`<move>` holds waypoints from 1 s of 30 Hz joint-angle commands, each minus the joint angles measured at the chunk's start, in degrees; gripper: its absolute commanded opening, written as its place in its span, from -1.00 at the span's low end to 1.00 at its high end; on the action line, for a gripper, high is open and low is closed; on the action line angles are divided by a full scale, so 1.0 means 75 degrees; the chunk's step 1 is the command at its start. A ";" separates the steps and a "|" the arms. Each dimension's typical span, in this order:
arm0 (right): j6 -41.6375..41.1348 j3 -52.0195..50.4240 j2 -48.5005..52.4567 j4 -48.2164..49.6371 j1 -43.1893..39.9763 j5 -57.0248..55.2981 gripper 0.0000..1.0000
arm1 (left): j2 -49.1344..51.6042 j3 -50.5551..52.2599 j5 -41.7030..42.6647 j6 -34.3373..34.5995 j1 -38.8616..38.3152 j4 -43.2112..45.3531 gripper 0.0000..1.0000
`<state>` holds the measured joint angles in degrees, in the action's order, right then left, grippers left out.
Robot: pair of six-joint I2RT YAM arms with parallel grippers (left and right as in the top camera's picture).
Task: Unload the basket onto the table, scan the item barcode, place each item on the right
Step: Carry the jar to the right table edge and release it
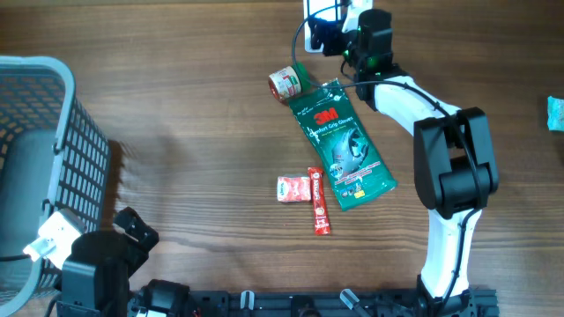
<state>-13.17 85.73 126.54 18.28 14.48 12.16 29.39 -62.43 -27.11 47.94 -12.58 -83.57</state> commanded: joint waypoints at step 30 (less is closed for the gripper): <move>0.3759 0.0020 0.0204 -0.2725 0.2253 -0.0612 1.00 | -0.0026 -0.0050 -0.0017 0.0070 0.0058 0.0017 1.00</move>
<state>13.04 85.67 126.43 -0.40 31.57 5.56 29.39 -62.43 -27.11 47.92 -12.58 -83.55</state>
